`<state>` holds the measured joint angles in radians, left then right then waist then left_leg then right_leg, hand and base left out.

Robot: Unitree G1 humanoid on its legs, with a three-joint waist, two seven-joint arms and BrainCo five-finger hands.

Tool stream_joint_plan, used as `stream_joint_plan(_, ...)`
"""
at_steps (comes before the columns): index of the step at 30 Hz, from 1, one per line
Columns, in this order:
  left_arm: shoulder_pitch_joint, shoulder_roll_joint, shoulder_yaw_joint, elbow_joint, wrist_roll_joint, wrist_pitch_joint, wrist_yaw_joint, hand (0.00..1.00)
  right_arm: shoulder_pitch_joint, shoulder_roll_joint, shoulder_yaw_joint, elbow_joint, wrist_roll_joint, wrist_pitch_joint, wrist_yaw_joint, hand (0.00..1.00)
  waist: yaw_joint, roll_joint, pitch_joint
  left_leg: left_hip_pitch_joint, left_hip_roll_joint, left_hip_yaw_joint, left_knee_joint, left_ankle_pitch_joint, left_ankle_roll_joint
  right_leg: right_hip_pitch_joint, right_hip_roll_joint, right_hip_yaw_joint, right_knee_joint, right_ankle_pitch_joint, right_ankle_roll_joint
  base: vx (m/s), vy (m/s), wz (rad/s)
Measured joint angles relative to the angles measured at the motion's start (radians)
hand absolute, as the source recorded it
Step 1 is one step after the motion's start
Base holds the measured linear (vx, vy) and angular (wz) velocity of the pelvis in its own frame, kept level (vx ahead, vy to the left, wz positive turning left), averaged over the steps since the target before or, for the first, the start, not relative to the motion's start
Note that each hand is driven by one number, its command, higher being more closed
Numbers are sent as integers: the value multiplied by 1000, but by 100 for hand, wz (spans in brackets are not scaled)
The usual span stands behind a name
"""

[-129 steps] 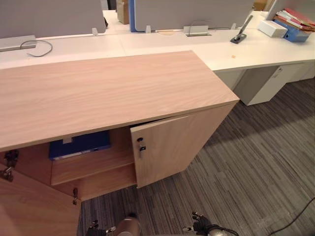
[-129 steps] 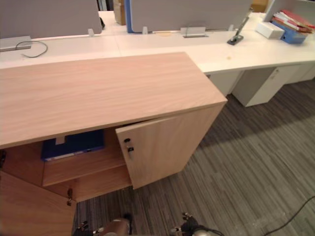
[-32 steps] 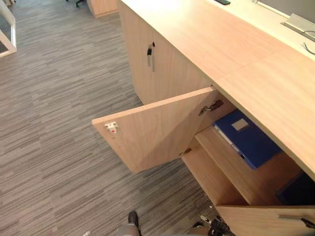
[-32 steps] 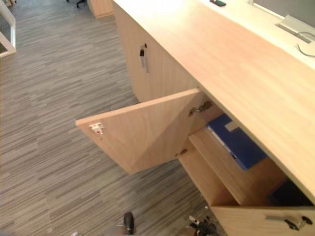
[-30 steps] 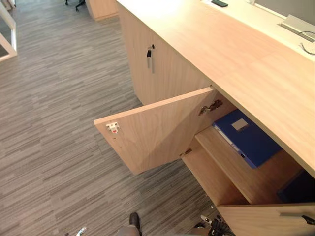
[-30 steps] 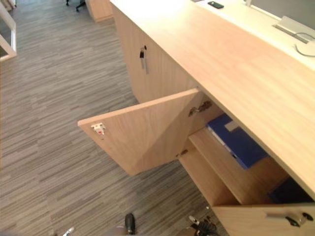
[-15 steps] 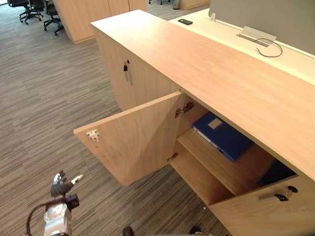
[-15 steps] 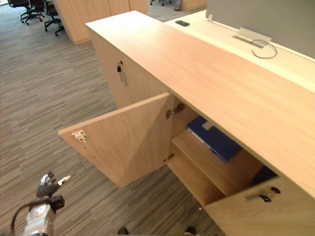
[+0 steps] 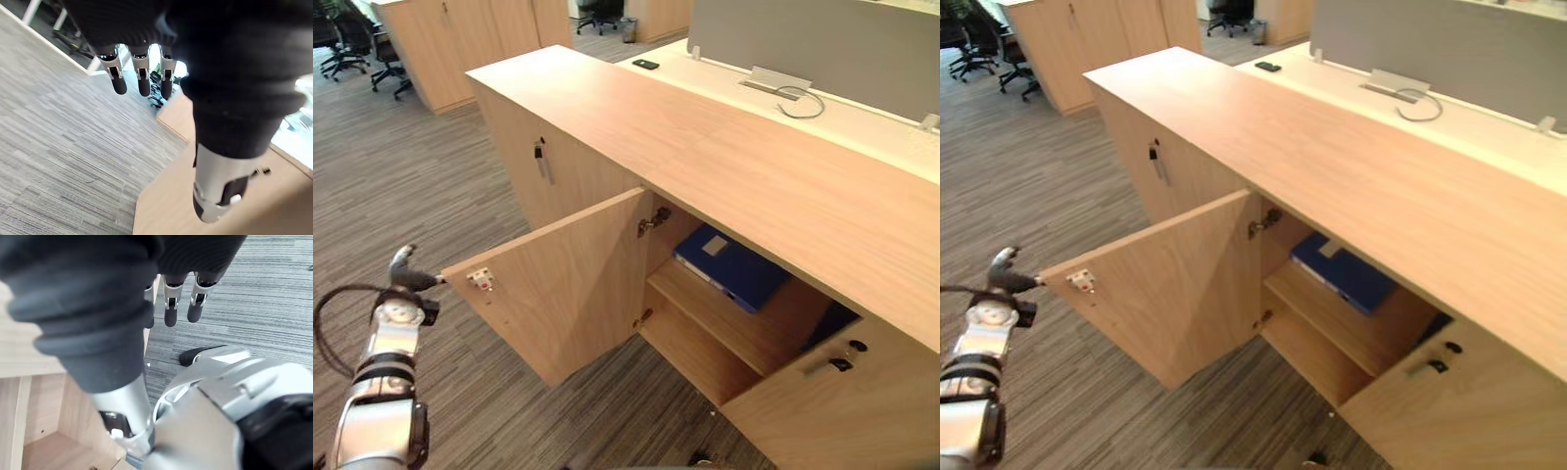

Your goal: Walk over to the cabinet, pick up the folder, carry it to the office cabinet, place the folder inside the office cabinet, then close the office cabinet door

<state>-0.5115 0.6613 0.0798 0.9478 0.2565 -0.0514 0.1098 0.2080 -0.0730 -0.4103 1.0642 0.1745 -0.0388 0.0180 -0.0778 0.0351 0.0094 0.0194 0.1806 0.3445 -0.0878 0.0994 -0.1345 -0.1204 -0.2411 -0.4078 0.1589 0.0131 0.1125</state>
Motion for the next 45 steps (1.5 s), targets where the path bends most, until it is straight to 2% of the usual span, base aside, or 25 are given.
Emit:
stream_joint_plan(2,-1,-8,-40,-13,20,7,19,0,20,1,-4,1,0,-2,-1,0,-9,-3,5,0,0,-1,0,1,1,1,0,1,-1,1,-1,-19,1,-4)
stream_joint_plan(5,5,-20,-124,-68,26,4,15,0,26,1,-32,22,-1,0,-2,0,17,-7,9,-2,-1,-7,-3,2,1,8,0,-4,-9,2,-3,-12,8,12)
stream_joint_plan(11,55,-38,-295,-109,7,-21,-6,0,2,1,-41,38,-15,8,-17,0,25,-9,10,-1,-8,-29,-5,2,2,44,0,-29,-51,6,-10,-14,19,16)
stream_joint_plan(17,153,-110,-459,-150,6,-38,-14,0,-54,16,-36,41,-21,10,-29,0,40,-10,10,0,-18,-29,-5,2,2,60,-1,-27,-79,24,-12,0,3,1)
stream_joint_plan(20,208,-137,-615,-182,-49,-40,-67,0,-75,21,-38,40,-25,8,-35,0,35,-10,10,0,-20,-22,-4,1,3,60,-2,-21,-85,31,-7,12,16,-7)
stream_joint_plan(22,244,-170,-706,-220,-110,-48,-138,0,-80,24,-42,40,-37,8,-38,0,24,-10,10,0,-20,-15,-4,1,3,57,-1,-12,-85,35,-3,45,9,-15)
stream_joint_plan(23,275,-211,-773,-252,-152,-67,-193,0,-86,27,-45,40,-38,9,-41,0,11,-10,10,1,-20,-5,0,0,2,49,1,-1,-85,37,-1,36,10,-20)
stream_joint_plan(24,284,-231,-793,-262,-158,-76,-211,0,-90,29,-49,40,-39,10,-41,0,6,-10,10,2,-20,0,0,-1,2,46,1,3,-86,39,-1,32,10,-25)
stream_joint_plan(27,347,-368,-861,-329,-330,-108,-315,0,-118,39,-74,42,-63,18,-41,0,-12,-7,24,32,-17,56,0,-8,-5,35,5,34,-85,47,-3,14,9,-46)
stream_joint_plan(28,360,-399,-861,-341,-369,-110,-331,0,-119,36,-74,39,-73,18,-41,0,-19,2,30,46,-12,76,0,-16,-6,30,4,19,-80,47,-3,-31,-14,-64)
stream_joint_plan(29,373,-427,-857,-359,-417,-110,-343,0,-120,25,-75,45,-79,18,-41,0,-17,12,34,59,2,101,0,-29,-11,19,-6,-45,-55,28,-27,-38,-17,-49)
stream_joint_plan(31,398,-447,-832,-371,-501,-109,-357,0,-121,10,-69,52,-91,22,-33,0,-13,21,38,75,8,141,1,-41,-19,-1,-56,-178,37,6,-48,7,-6,-62)
stream_joint_plan(33,419,-454,-797,-359,-562,-99,-359,0,-120,9,-67,38,-101,20,-23,0,-25,27,44,85,31,166,3,-40,-27,-19,-36,-160,63,0,-34,31,-65,-54)
stream_joint_plan(35,431,-483,-726,-300,-611,-91,-355,0,-119,9,-58,29,-101,19,-21,0,-35,31,43,83,63,189,36,-55,-40,-42,-19,-151,99,-36,-41,24,-167,-37)
stream_joint_plan(36,446,-501,-669,-265,-638,-88,-343,0,-117,7,-36,26,-92,19,-23,0,-38,32,40,67,102,192,101,-80,-46,-44,2,-147,106,-69,-54,58,-232,-31)
stream_joint_plan(38,465,-510,-620,-247,-686,-85,-318,0,-112,4,-20,41,-64,18,-27,0,-38,27,35,21,158,194,242,-98,-9,-43,24,-143,110,-94,-62,86,-274,-35)
stream_joint_plan(39,483,-515,-588,-247,-699,-85,-306,0,-109,2,-17,42,-40,17,-30,0,-37,29,32,-22,192,181,351,-95,50,-40,41,-130,97,-99,-71,126,-299,-50)
stream_joint_plan(40,509,-527,-538,-247,-711,-84,-291,0,-101,-7,12,44,-17,16,-38,0,-35,35,32,-59,223,122,454,-71,99,-32,67,-104,78,-104,-84,138,-300,-65)
stream_joint_plan(41,525,-535,-501,-245,-713,-84,-287,0,-99,-15,29,50,-8,16,-42,0,-30,40,30,-82,236,70,511,-54,116,-27,87,-87,64,-104,-93,175,-316,-98)
stream_joint_plan(42,549,-561,-423,-228,-715,-87,-269,0,-94,-29,62,53,2,16,-44,0,-9,42,28,-149,259,-52,652,-38,92,-10,131,-29,32,-92,-123,201,-258,-137)
stream_joint_plan(43,558,-587,-350,-195,-706,-88,-244,0,-98,-43,85,53,3,15,-47,0,20,44,30,-186,230,-129,789,-118,32,5,157,35,-1,-85,-144,205,-208,-151)
stream_joint_plan(44,562,-595,-310,-178,-702,-90,-234,0,-99,-44,90,53,3,14,-49,0,31,43,30,-196,208,-146,837,-161,24,12,168,64,-10,-83,-152,212,-114,-159)
stream_joint_plan(45,572,-608,-230,-146,-686,-96,-199,0,-112,-41,101,54,5,8,-50,0,45,40,36,-207,155,-171,898,-241,38,39,190,121,-24,-86,-160,228,-74,-132)
